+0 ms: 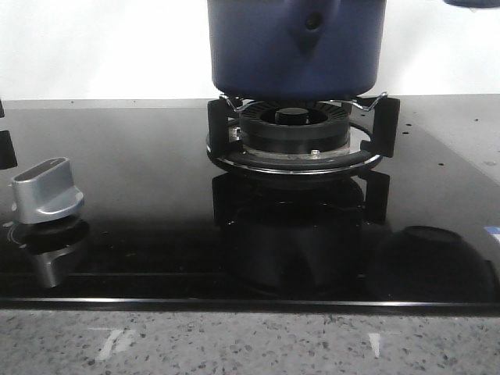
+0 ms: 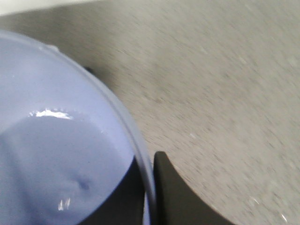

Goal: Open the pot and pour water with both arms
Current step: 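Lift the blue bowl and carry it toward the open saucepan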

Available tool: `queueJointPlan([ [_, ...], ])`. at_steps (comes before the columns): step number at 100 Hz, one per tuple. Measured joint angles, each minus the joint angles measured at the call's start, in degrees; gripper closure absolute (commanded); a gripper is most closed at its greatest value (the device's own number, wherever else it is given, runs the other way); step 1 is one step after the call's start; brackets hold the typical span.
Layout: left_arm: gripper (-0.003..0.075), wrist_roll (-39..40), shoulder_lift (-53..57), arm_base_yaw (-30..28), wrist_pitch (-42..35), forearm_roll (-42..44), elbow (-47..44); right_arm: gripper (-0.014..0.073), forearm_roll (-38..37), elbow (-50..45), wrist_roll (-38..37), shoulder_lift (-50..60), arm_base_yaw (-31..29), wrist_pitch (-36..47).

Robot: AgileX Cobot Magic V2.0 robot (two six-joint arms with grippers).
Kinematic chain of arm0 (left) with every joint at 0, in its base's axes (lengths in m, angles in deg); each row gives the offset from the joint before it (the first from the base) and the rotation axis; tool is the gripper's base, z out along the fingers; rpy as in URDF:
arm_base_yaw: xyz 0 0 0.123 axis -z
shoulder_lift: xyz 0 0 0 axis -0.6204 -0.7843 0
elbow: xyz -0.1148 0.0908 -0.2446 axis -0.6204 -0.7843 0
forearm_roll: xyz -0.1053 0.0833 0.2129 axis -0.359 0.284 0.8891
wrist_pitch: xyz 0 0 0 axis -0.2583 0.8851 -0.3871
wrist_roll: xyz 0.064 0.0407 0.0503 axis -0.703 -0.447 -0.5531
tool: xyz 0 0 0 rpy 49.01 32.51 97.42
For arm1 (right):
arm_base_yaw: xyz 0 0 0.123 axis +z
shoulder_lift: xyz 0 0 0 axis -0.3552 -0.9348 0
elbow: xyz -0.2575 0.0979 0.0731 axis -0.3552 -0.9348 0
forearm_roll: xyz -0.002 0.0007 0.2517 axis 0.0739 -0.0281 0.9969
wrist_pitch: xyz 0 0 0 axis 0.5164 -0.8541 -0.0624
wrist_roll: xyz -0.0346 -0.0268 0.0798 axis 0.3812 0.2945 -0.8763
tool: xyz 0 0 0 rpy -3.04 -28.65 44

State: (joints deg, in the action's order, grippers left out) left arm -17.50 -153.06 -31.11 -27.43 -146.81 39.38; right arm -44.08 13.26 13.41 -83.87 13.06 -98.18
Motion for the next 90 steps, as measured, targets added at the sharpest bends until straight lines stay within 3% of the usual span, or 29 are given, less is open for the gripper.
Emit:
queueJointPlan([
  [25,0.0475,0.00,0.00,0.00,0.00,0.00,0.00,0.0657,0.00,7.85,0.00,-3.55,7.52,0.10],
  [45,0.0374,0.00,0.00,0.00,0.00,0.00,0.00,0.0657,0.40,9.58,0.13,-5.17,13.15,3.28],
  [90,0.0373,0.00,0.00,0.00,0.00,0.00,0.00,0.0657,0.40,9.57,3.83,-7.57,21.42,15.09],
])
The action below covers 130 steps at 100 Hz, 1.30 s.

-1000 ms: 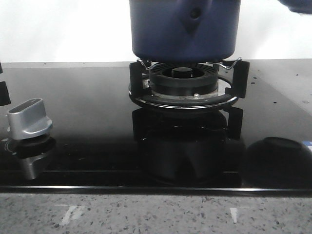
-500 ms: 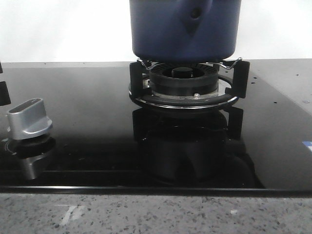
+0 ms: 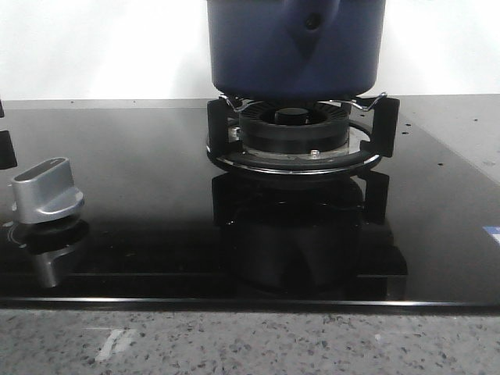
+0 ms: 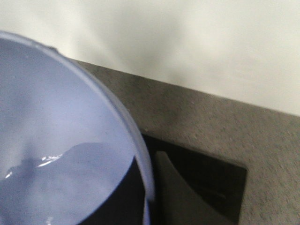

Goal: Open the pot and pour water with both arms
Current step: 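Lift the blue bowl and carry it toward the open saucepan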

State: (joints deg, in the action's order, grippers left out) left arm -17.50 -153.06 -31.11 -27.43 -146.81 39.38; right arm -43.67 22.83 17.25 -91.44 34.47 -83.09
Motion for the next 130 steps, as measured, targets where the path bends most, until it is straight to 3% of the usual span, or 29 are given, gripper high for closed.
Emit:
queueJointPlan([
  [36,0.0373,0.00,0.00,0.00,0.00,0.00,0.00,0.0639,0.04,-9.59,4.26,1.41,0.85,15.71],
  [114,0.0373,0.00,0.00,0.00,-0.10,0.00,0.00,0.0641,-0.96,-41.24,6.77,10.81,1.28,65.37],
  [130,0.0373,0.00,0.00,0.00,-0.10,0.00,0.00,0.0641,-0.96,-44.04,6.77,11.04,1.28,71.48],
])
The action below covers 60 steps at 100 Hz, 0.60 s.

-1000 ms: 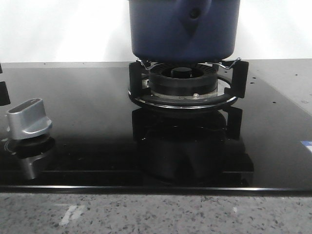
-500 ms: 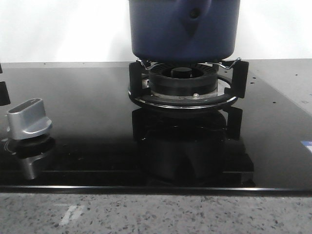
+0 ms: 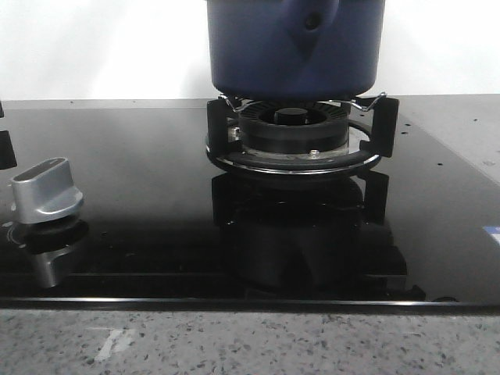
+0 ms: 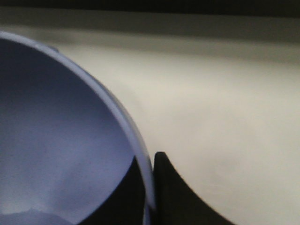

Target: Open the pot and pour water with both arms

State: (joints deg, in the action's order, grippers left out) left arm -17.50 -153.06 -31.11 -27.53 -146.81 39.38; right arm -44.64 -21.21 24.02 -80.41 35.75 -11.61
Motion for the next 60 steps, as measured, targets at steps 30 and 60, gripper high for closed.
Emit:
queueJointPlan([
  [30,0.0373,0.00,0.00,0.00,0.00,0.00,0.00,0.0641,-0.10,-0.23,0.00,0.26,0.00,2.12],
  [60,0.0373,0.00,0.00,0.00,0.00,0.00,0.00,0.0641,-0.10,-0.23,0.00,0.26,0.00,7.24],
])
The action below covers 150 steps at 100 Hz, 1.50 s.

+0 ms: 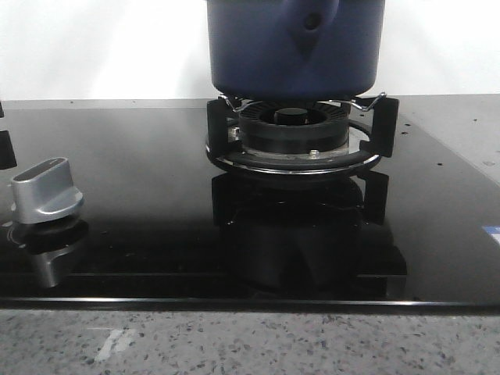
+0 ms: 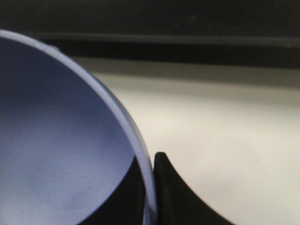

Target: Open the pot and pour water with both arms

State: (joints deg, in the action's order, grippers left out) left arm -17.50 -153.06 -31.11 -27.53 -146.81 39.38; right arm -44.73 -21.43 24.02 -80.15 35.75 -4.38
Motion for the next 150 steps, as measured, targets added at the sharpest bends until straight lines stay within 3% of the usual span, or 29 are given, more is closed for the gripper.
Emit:
queueJointPlan([
  [87,0.0373,0.00,0.00,0.00,0.00,0.00,0.00,0.0641,-0.15,-0.13,1.07,0.02,1.14,6.09],
  [123,0.0373,0.00,0.00,0.00,0.00,0.00,0.00,0.0641,-4.54,-5.41,1.97,0.02,1.14,20.73],
  [150,0.0373,0.00,0.00,0.00,0.00,-0.11,0.00,0.0641,-6.01,-5.67,2.21,0.12,1.17,23.68],
])
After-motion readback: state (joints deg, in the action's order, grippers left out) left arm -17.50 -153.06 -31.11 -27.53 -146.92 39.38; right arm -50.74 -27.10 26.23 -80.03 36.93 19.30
